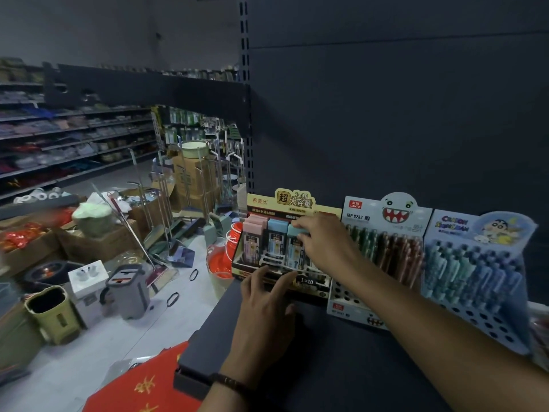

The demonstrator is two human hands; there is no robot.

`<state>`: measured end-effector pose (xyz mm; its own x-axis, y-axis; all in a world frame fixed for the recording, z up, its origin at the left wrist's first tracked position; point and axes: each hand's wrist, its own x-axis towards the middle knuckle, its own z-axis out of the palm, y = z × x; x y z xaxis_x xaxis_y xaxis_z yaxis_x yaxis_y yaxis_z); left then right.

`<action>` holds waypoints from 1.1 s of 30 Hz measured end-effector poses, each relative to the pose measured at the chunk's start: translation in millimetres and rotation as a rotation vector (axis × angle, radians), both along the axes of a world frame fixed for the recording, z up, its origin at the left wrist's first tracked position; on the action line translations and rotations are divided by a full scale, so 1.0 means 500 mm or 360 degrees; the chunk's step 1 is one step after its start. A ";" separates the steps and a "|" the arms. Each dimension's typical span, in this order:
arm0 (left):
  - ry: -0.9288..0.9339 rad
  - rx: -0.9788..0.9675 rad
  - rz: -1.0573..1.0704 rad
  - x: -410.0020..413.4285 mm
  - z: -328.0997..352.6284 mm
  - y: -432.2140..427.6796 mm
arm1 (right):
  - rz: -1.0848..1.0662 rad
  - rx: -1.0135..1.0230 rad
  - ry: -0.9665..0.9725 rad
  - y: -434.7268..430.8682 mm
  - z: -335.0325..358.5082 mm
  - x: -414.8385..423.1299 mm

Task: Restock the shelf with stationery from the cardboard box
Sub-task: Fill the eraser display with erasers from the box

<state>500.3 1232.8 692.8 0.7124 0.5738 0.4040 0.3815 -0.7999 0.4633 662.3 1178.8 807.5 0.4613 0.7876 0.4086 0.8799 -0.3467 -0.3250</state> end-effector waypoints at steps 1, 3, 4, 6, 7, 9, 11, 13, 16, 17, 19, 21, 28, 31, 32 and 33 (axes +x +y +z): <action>-0.0005 -0.0003 0.0004 0.000 0.000 0.001 | -0.0017 0.0002 -0.0010 0.005 -0.003 -0.003; -0.0003 -0.0007 0.0004 0.001 -0.002 0.002 | -0.0044 -0.0006 -0.0045 0.010 -0.009 -0.010; -0.0001 -0.0011 0.0005 0.001 -0.003 0.002 | -0.0059 -0.0018 -0.0056 0.009 -0.011 -0.015; -0.0002 -0.0008 0.0006 0.001 -0.001 0.001 | -0.0100 -0.0060 -0.0054 -0.001 -0.010 -0.028; 0.0001 -0.0001 0.0006 0.001 -0.001 0.001 | -0.0102 -0.0083 -0.0039 -0.008 -0.006 -0.035; 0.0018 0.0009 0.0007 0.003 0.000 -0.001 | -0.0058 -0.0089 -0.0005 -0.028 0.006 -0.046; -0.0012 0.0025 -0.0002 0.005 0.001 -0.003 | -0.0037 -0.0087 0.0035 -0.068 0.019 -0.054; -0.0076 0.0034 -0.0018 0.005 0.005 -0.004 | -0.0074 -0.0070 0.0016 -0.126 0.023 -0.057; -0.0120 0.0096 -0.0197 -0.003 0.021 -0.024 | -0.0220 0.0095 0.0025 -0.239 0.002 -0.065; -0.0132 0.0093 -0.0316 -0.004 0.032 -0.043 | -0.0301 0.0152 0.0051 -0.282 -0.009 -0.071; -0.0130 0.0049 -0.0616 -0.004 0.061 -0.108 | -0.0466 0.0189 0.0093 -0.375 -0.036 -0.092; -0.0090 0.0040 -0.0888 0.000 0.082 -0.197 | -0.0639 0.0233 0.0105 -0.478 -0.070 -0.125; 0.0126 0.0220 -0.1625 -0.008 0.039 -0.540 | -0.1442 0.0224 0.0340 -0.849 -0.202 -0.324; 0.0248 0.0321 -0.1879 -0.031 -0.010 -0.697 | -0.1781 0.0118 0.0481 -1.011 -0.273 -0.425; 0.0287 0.0364 -0.1973 -0.042 -0.030 -0.752 | -0.1884 0.0081 0.0549 -1.065 -0.295 -0.463; 0.0330 0.0409 -0.2078 -0.060 -0.052 -0.817 | -0.1986 0.0056 0.0631 -1.128 -0.324 -0.511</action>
<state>470.2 824.5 667.0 0.7367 -0.6409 0.2157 -0.6757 -0.6845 0.2736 407.0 614.9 645.6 0.9607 -0.2632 0.0887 -0.1828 -0.8396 -0.5115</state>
